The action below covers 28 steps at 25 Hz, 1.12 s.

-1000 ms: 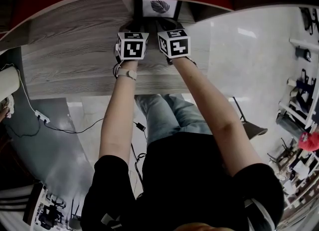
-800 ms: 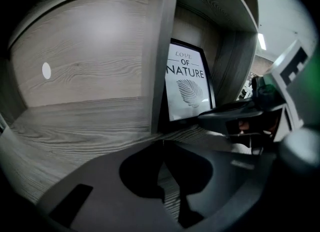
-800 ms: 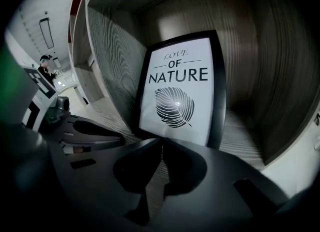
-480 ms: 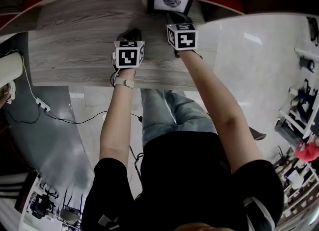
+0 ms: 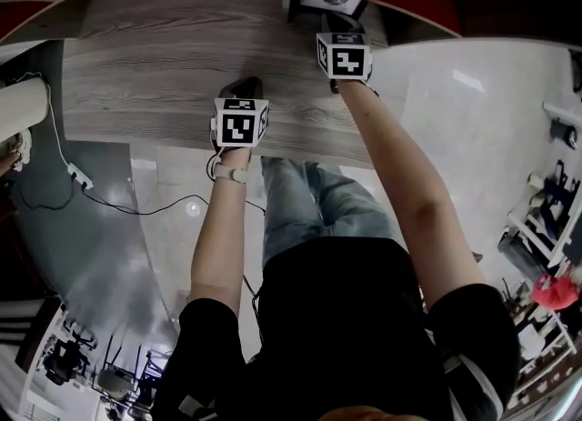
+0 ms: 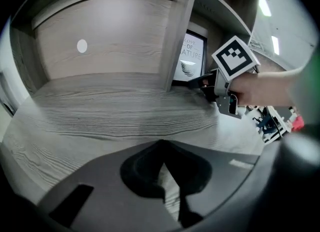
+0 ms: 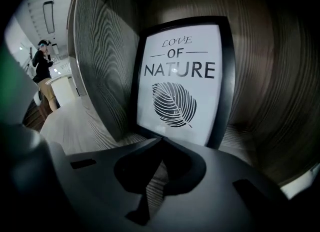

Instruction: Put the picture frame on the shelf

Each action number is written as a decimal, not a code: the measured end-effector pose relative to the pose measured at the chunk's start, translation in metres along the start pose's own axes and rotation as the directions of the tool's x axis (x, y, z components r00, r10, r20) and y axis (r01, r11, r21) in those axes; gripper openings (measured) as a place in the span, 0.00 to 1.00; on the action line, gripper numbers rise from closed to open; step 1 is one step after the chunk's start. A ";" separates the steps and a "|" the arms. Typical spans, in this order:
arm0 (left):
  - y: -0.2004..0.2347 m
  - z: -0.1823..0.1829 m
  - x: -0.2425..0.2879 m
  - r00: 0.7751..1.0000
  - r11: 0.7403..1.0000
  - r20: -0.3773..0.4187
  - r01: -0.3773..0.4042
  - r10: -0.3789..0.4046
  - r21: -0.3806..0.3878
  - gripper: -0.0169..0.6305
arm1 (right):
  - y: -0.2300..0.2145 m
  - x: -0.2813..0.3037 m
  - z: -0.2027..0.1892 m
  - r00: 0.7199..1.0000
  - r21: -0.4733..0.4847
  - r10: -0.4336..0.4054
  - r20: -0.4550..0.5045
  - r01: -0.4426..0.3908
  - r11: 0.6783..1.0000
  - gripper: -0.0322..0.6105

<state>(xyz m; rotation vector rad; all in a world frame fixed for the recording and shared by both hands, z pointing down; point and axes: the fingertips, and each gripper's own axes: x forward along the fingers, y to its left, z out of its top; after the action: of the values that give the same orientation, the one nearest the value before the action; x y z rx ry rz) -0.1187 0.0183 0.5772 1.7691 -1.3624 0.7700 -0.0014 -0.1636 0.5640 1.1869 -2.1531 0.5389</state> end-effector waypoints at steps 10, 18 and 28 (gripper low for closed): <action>0.002 -0.001 -0.001 0.999 1.000 0.034 0.003 -0.002 -0.025 0.04 | -0.003 0.011 0.006 0.998 -0.036 -0.053 -0.019 0.053 0.998 0.05; 0.003 -0.001 0.000 0.999 1.000 0.039 0.004 -0.002 -0.030 0.04 | -0.005 0.019 0.008 0.995 -0.054 -0.076 -0.058 0.073 0.996 0.05; 0.003 -0.002 -0.001 0.999 0.999 0.043 0.007 -0.006 -0.033 0.04 | -0.004 0.018 0.007 0.996 -0.064 -0.056 -0.073 0.052 0.997 0.05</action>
<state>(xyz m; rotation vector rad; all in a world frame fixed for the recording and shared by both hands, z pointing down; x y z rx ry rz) -0.1219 0.0200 0.5784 1.7728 -1.3889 0.7059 -0.0074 -0.1810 0.5719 1.1695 -2.0540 0.4816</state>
